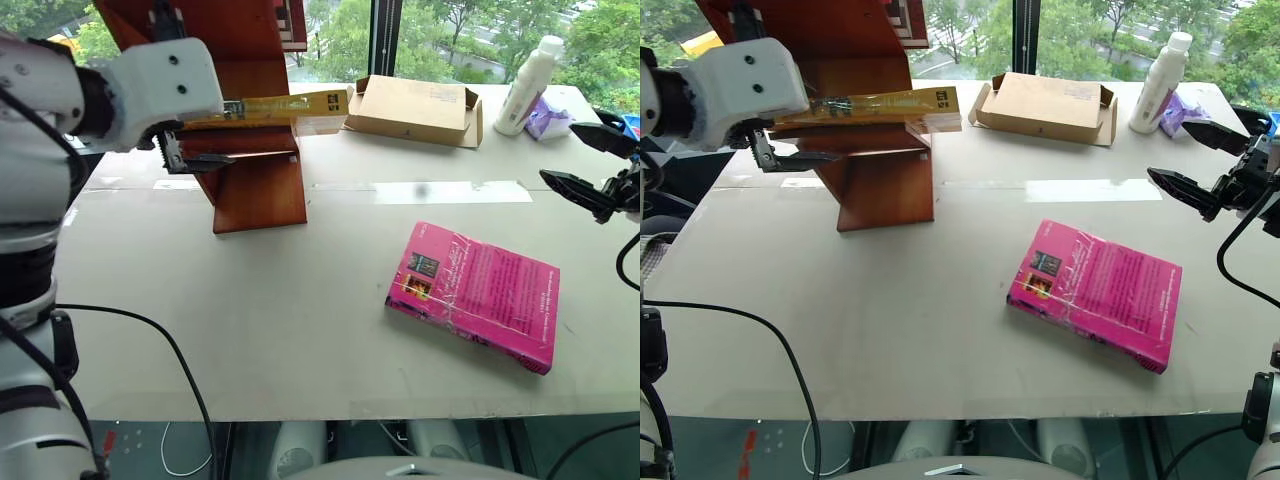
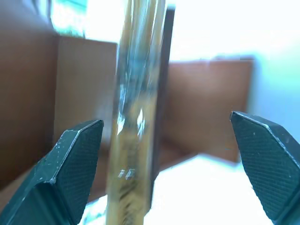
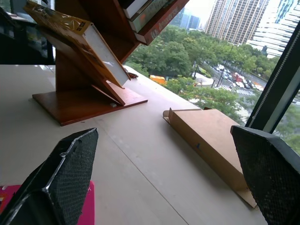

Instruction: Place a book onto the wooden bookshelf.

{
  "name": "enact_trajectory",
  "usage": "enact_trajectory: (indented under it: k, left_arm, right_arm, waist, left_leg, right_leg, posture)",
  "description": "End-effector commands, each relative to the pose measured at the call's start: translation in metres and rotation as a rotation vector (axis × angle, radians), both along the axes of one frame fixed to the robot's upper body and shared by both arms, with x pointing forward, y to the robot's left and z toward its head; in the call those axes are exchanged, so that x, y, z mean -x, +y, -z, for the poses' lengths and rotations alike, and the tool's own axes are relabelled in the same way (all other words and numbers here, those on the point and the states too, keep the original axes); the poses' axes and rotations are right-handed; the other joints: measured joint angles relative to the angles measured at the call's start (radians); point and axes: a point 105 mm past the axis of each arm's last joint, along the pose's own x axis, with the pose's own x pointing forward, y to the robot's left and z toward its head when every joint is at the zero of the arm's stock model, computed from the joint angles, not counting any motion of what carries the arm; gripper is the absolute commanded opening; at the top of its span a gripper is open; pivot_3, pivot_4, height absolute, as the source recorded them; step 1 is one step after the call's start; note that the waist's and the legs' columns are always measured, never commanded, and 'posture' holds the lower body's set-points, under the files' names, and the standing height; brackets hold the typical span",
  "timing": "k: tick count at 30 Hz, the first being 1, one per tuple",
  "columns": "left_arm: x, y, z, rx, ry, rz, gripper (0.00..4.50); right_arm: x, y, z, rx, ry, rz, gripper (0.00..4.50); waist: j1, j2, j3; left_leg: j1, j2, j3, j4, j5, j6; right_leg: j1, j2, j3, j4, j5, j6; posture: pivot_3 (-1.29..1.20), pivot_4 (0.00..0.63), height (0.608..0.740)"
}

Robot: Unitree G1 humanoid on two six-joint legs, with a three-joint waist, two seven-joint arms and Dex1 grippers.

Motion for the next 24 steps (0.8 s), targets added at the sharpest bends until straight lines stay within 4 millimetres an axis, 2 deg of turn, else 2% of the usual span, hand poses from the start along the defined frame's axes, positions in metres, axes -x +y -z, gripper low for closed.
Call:
enact_trajectory:
  k: [1,3,7,9,13,16,18,24]
  left_arm:
    - [0.034,-0.002,-0.016,0.193,-0.04,0.008,4.43]
    - [0.043,-0.012,-0.023,0.372,-0.079,0.067,4.43]
    - [0.057,-0.05,-0.003,0.64,0.07,0.221,4.43]
    - [0.055,-0.066,0.026,0.723,0.158,0.246,4.43]
    - [0.052,-0.081,0.075,0.863,0.257,0.208,4.43]
    - [0.051,-0.075,0.102,0.905,0.291,0.15,4.43]
    - [0.049,-0.067,0.113,0.927,0.304,0.115,4.43]
    - [0.048,-0.01,0.171,0.909,0.379,-0.082,4.43]
  right_arm:
    - [0.007,-0.007,-0.017,0.009,-0.063,0.017,4.5]
    - [0.007,-0.009,-0.018,0.009,-0.062,0.021,4.5]
    - [0.007,-0.01,-0.016,0.013,-0.051,0.031,4.5]
    - [0.01,-0.012,-0.014,0.012,-0.043,0.048,4.5]
    - [0.025,-0.027,-0.006,0.005,-0.015,0.12,4.5]
    - [0.04,-0.038,0.002,0.009,0.024,0.175,4.5]
    - [0.05,-0.044,0.008,0.021,0.047,0.211,4.5]
    - [0.087,-0.067,0.042,0.037,0.2,0.316,4.5]
  waist:
    - [-0.004,0.0,0.0]
    - [-0.005,0.0,0.0]
    - [0.003,-0.002,0.001]
    - [0.007,-0.002,0.001]
    - [0.009,-0.003,0.001]
    - [0.009,-0.001,0.0]
    - [0.008,-0.001,0.0]
    - [0.01,0.0,-0.001]
  left_leg:
    - [0.0,0.0,0.0,0.0,0.0,0.0]
    - [0.0,0.0,-0.001,0.0,0.0,0.0]
    - [0.003,-0.001,-0.003,0.003,0.0,0.0]
    - [0.003,-0.001,-0.004,0.004,0.0,0.0]
    - [0.005,-0.001,-0.006,0.003,0.0,-0.001]
    - [0.004,-0.001,-0.008,0.002,0.001,-0.003]
    - [0.005,-0.001,-0.007,0.001,0.001,-0.003]
    - [0.008,0.0,-0.008,0.0,0.0,-0.001]
  right_leg:
    - [0.0,0.0,0.0,0.0,0.0,0.0]
    - [0.0,0.0,-0.001,0.0,0.0,0.0]
    - [0.005,-0.001,-0.002,0.001,-0.002,0.004]
    - [0.007,0.0,-0.003,0.0,-0.002,0.004]
    - [0.009,-0.001,-0.004,0.0,0.0,0.0]
    - [0.008,-0.001,-0.004,0.0,0.0,0.0]
    - [0.008,-0.001,-0.003,-0.001,0.0,0.0]
    - [0.012,-0.002,-0.005,-0.004,-0.002,-0.004]
  posture:
    - [0.0,0.15,0.733]
    - [0.0,0.15,0.733]
    - [0.0,0.15,0.733]
    - [0.0,0.15,0.733]
    - [0.0,0.15,0.733]
    - [0.0,0.15,0.733]
    - [0.0,0.15,0.733]
    - [0.0,0.15,0.733]
